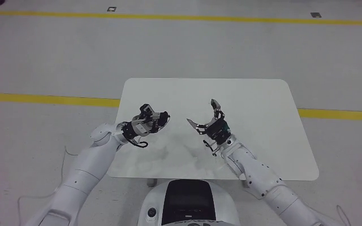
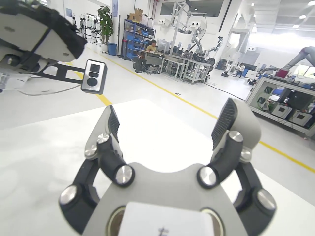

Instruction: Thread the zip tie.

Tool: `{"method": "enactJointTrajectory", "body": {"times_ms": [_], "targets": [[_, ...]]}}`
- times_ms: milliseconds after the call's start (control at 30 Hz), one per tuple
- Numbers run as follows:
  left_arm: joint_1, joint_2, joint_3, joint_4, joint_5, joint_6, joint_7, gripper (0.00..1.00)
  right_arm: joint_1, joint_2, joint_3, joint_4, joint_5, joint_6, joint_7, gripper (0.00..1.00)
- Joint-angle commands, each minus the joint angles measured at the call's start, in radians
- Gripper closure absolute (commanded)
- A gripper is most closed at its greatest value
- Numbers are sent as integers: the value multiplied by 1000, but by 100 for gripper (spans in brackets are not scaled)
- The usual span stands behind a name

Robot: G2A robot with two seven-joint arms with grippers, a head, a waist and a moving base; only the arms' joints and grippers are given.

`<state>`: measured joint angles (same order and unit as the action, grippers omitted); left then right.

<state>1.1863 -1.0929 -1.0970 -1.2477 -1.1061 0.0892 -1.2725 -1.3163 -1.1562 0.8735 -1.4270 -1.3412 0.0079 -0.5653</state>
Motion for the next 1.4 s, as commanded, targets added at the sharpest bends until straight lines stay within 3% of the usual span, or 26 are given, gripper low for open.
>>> {"method": "enactJointTrajectory", "body": {"times_ms": [0,300,433,800,1367], "targets": [[10,2,-3,-1,-3,15,1,100,-15,2,20,-12,5,21,2,0],[12,2,-3,1,-6,16,5,100,-17,1,22,-15,11,19,7,0],[17,6,-8,-49,54,-8,62,100,-29,1,63,-24,70,-4,14,0],[71,26,-59,-144,118,-22,120,100,-84,10,188,-59,158,-78,-2,0],[73,27,-62,-145,121,-25,133,100,-85,11,190,-60,158,-79,-3,0]]}}
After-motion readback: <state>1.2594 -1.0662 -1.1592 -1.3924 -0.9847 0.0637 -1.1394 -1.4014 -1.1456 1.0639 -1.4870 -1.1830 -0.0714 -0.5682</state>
